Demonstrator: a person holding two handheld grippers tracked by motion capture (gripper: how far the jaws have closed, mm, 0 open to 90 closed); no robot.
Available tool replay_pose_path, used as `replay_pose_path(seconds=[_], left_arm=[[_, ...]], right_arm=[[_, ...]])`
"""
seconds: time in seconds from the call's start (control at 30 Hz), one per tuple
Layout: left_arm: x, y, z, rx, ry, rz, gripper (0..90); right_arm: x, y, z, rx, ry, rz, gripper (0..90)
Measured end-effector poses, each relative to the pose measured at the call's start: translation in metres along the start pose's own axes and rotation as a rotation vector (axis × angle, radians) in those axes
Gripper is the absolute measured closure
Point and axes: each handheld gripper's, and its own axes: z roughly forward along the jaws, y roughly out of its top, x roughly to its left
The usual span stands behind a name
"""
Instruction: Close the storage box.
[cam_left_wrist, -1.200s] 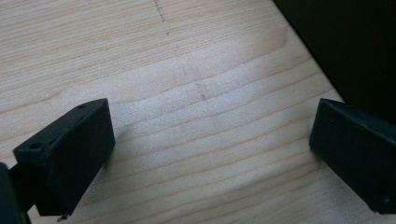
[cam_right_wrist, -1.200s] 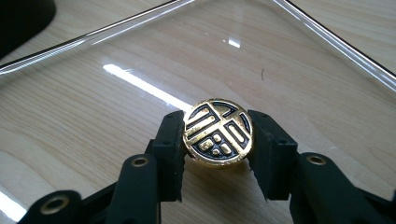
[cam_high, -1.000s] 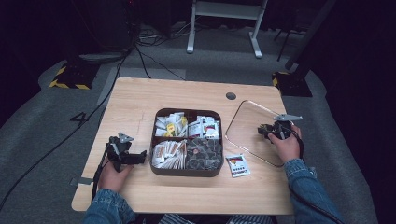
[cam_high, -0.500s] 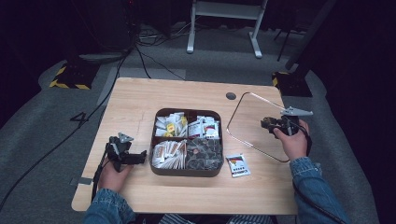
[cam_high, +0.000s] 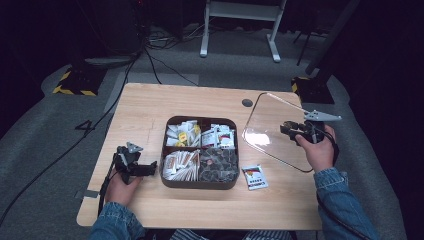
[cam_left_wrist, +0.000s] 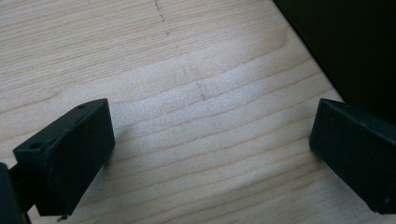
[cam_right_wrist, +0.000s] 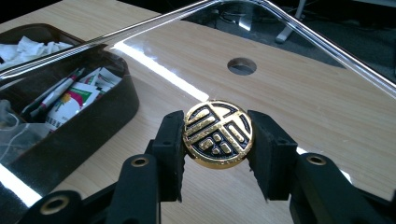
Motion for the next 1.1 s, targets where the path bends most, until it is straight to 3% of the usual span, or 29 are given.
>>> replay_pose_path(seconds=[0.47,0.67,1.1], left_arm=[[0.000,0.000,0.000,0.000,0.000,0.006,0.8],[0.000,0.000,0.000,0.000,-0.001,0.006,1.0],[-0.001,-0.001,-0.001,0.000,0.004,0.000,0.9]], right_arm=[[0.023,0.022,0.000,-0.019,0.059,-0.038,58.9],[0.041,0.039,0.009,-0.021,0.110,-0.065,58.9],[0.073,0.064,0.030,-0.010,0.164,-0.107,58.9]])
